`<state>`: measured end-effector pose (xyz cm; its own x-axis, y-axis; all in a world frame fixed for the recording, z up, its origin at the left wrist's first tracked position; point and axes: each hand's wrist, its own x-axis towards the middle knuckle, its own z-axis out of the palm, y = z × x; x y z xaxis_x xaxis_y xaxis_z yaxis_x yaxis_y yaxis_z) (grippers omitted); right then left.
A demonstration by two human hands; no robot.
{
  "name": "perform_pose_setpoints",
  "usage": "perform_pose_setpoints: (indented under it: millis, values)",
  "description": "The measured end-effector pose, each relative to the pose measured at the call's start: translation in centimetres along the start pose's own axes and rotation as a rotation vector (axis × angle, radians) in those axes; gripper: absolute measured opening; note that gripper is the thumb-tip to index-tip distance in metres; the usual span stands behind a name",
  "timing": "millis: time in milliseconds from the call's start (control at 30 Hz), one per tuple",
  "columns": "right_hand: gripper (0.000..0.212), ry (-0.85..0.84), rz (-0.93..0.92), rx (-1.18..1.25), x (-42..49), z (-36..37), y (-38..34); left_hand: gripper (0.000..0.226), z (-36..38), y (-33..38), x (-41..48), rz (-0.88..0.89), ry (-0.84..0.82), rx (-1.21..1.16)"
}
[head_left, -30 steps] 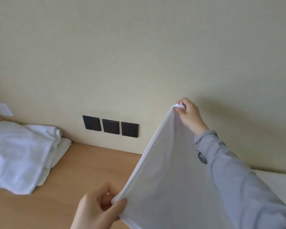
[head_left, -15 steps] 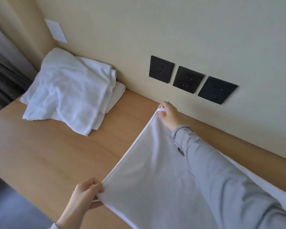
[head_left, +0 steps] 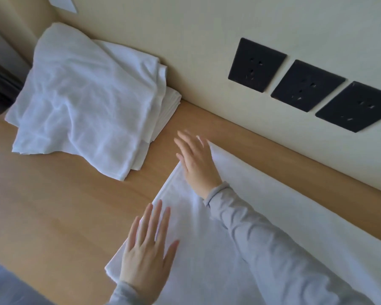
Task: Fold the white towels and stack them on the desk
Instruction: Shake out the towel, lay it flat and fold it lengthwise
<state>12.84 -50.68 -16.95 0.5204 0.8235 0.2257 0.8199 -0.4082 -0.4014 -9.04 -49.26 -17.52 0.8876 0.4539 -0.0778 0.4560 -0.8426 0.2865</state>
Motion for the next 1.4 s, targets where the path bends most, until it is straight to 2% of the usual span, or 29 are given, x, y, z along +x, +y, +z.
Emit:
perform_pose_setpoints:
  millis: [67,133,200,267,400,467,534,600,634,700,767,834,1000,1067,1134,1234,1334,1401]
  values:
    - [0.036,-0.049,-0.182,0.104,-4.3,0.7,-2.3,0.067,1.0,-0.3,1.0,0.028,-0.054,-0.006]
    - [0.043,-0.24,-0.36,0.014,-8.5,1.4,-2.8,0.07,1.7,-1.1,1.2,0.029,-0.079,-0.024]
    - [0.051,-0.368,-0.418,-0.121,-9.2,1.4,-0.3,0.069,2.1,-1.7,0.9,0.026,-0.077,-0.031]
    - [0.057,-0.39,-0.321,-0.23,-7.1,0.7,3.1,0.07,2.4,-2.0,0.7,0.018,-0.071,-0.03]
    - [0.06,-0.41,-0.006,-0.34,-2.5,-0.7,8.7,0.072,2.7,-2.2,0.7,0.01,-0.048,-0.012]
    - [0.06,-0.392,0.094,-0.371,-1.9,-0.8,9.1,0.073,2.7,-2.2,0.7,0.01,-0.052,-0.012]
    - [0.062,-0.304,0.153,-0.39,-2.2,-0.5,7.3,0.073,2.7,-2.0,0.8,0.011,-0.046,-0.01]
    - [0.063,-0.216,0.13,-0.296,-4.3,0.0,3.6,0.073,2.7,-1.9,0.9,0.005,-0.049,0.0]
    - [0.063,-0.208,0.06,-0.234,-6.3,0.6,1.5,0.073,2.6,-1.9,1.0,0.0,-0.05,0.005]
    - [0.061,-0.254,-0.113,-0.176,-11.1,1.6,-2.1,0.073,2.5,-1.8,1.1,0.005,-0.047,0.018]
    - [0.058,-0.321,-0.181,-0.182,-14.4,1.3,-1.9,0.073,2.5,-1.8,1.1,0.012,-0.044,0.027]
    - [0.058,-0.337,-0.097,-0.238,-15.3,-0.6,2.0,0.073,2.4,-1.8,0.9,0.006,-0.047,0.033]
    - [0.075,-0.375,0.391,-0.44,-16.7,-7.7,15.0,0.074,2.6,-2.1,0.8,0.002,-0.047,0.073]
    - [0.079,-0.365,0.52,-0.48,-16.7,-8.7,16.1,0.075,2.7,-2.1,0.9,-0.007,-0.047,0.093]
    - [0.075,-0.271,0.52,-0.469,-16.2,-8.3,13.3,0.076,2.5,-1.9,0.7,-0.019,-0.048,0.108]
    - [0.064,-0.129,0.332,-0.298,-17.1,-6.3,5.5,0.076,2.3,-0.3,0.4,-0.058,-0.013,0.095]
    - [0.054,-0.116,0.161,-0.178,-20.1,-2.8,-1.9,0.067,2.7,4.1,-0.6,0.027,0.006,0.019]
    - [0.049,-0.145,0.175,-0.185,-22.5,-1.4,-3.9,0.065,3.6,6.4,-1.6,0.114,-0.027,0.012]
